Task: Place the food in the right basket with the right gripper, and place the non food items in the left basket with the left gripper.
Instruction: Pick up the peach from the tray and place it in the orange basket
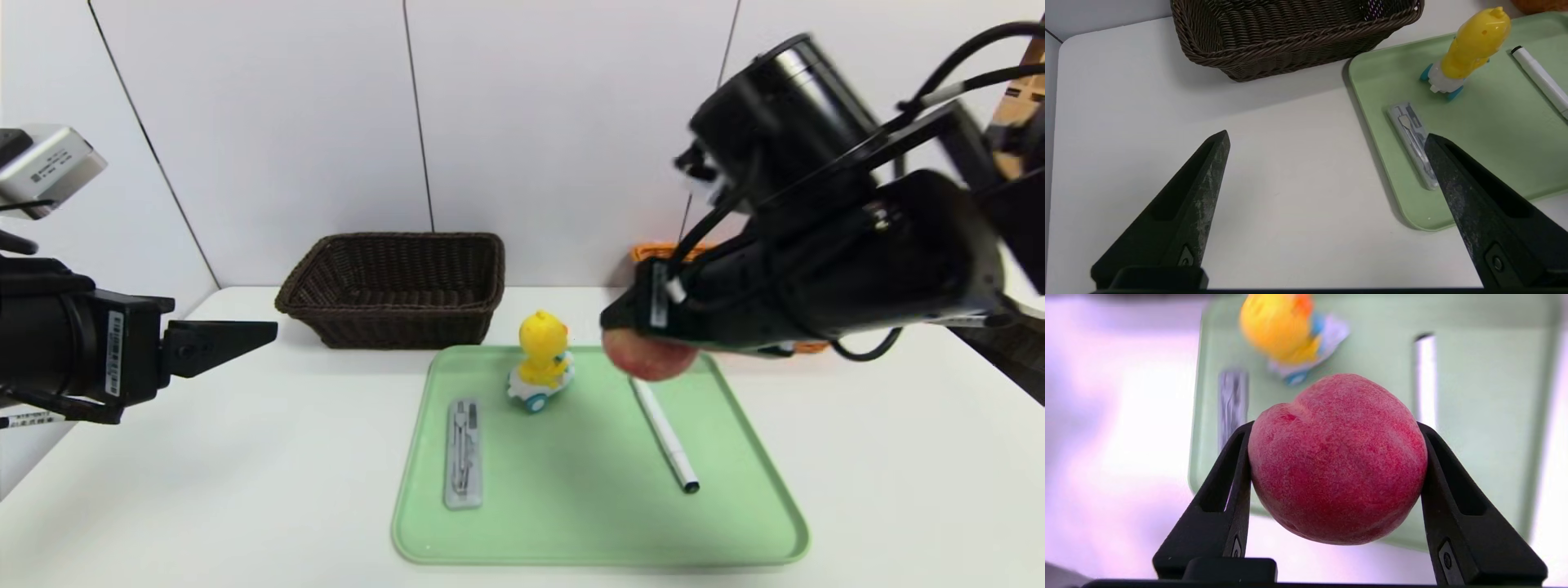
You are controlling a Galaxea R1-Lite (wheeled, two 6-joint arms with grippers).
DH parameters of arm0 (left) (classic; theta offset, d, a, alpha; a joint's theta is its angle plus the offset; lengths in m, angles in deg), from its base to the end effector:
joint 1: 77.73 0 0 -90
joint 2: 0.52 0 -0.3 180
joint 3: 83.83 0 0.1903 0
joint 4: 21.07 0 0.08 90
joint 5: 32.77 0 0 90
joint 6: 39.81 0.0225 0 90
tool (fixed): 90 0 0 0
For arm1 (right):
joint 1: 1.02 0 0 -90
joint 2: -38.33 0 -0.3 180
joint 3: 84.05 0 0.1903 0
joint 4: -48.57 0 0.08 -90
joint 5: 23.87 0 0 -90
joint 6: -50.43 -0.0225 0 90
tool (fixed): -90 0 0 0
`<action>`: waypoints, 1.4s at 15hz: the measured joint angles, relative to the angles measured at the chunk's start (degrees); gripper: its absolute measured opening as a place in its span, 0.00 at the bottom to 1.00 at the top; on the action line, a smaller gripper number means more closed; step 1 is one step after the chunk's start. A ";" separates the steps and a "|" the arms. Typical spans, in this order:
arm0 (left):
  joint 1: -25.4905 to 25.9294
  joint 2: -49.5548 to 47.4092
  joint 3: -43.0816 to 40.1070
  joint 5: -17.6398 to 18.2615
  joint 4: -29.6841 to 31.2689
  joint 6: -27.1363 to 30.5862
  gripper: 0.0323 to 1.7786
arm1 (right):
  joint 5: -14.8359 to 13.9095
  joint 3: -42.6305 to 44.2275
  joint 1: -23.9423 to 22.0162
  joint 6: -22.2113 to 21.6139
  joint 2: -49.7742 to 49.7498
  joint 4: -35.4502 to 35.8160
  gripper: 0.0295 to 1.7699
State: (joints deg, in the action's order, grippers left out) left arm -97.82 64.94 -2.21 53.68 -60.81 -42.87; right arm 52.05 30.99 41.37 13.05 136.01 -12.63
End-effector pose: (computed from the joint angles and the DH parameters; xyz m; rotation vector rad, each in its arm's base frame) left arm 0.1433 -0.0509 0.2849 0.0323 0.4116 -0.2736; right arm 0.2217 0.1950 0.2836 0.2496 0.7928 0.2259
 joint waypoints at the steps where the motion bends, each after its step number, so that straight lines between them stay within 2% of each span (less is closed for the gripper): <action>1: -0.02 0.05 0.09 0.02 0.04 -0.21 0.95 | 0.63 0.02 -3.56 -0.02 -1.79 0.06 0.63; 5: -0.35 0.41 0.20 0.22 -0.02 -0.66 0.95 | 4.91 2.45 -18.22 0.33 -4.68 1.02 0.63; 8: -1.99 0.55 0.21 0.17 0.04 -0.77 0.95 | 5.68 6.39 -25.33 0.17 -1.82 4.30 0.63; 10: -3.74 0.63 0.04 0.11 0.56 -2.12 0.95 | 6.14 8.46 -28.25 -0.07 1.38 5.81 0.63; 14: -5.42 1.62 -0.21 0.02 5.92 -4.22 0.95 | 6.60 11.96 -31.21 -0.18 8.70 6.58 0.63; 17: -5.57 1.95 -0.21 0.13 6.03 -4.21 0.95 | 6.58 14.56 -32.85 -0.18 13.90 6.64 0.63; 21: -5.66 2.21 -0.32 0.24 5.92 -4.16 0.95 | 6.60 18.25 -37.29 -0.13 20.64 6.67 0.63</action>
State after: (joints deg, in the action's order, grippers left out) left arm -103.48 67.15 -2.52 53.93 -54.89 -47.03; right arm 58.65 49.24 4.07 12.92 156.65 -5.96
